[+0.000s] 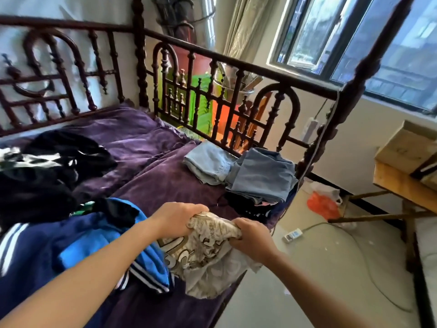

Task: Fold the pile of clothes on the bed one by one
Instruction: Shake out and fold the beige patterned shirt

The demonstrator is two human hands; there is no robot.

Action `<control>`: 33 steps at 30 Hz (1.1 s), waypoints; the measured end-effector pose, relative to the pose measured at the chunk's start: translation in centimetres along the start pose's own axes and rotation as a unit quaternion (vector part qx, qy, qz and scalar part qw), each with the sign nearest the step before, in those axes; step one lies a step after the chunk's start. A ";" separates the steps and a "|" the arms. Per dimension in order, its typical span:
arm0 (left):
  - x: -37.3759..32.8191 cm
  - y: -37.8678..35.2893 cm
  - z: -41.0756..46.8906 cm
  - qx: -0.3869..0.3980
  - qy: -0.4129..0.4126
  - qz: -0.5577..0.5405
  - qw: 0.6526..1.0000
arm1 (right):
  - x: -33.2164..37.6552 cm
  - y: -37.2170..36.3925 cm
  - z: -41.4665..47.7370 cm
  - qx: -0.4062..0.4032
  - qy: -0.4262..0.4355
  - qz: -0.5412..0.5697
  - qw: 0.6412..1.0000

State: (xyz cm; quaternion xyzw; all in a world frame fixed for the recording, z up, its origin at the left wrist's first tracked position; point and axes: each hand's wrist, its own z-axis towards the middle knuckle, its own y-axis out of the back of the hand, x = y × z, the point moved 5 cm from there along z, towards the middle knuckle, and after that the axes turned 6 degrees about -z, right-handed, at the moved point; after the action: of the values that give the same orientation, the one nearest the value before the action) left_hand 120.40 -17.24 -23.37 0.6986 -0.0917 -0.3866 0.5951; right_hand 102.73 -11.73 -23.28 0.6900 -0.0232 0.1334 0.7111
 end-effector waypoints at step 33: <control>28.0 -5.2 36.7 0.204 0.312 0.125 0.919 | -20.3 -19.9 50.1 0.240 0.086 -0.088 0.963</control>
State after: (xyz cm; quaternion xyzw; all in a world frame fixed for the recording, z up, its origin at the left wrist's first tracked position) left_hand 114.00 -60.24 -39.87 0.8730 -0.0649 -0.0447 0.4812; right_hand 95.21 -64.68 -44.75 0.8258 0.1315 0.1314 0.5324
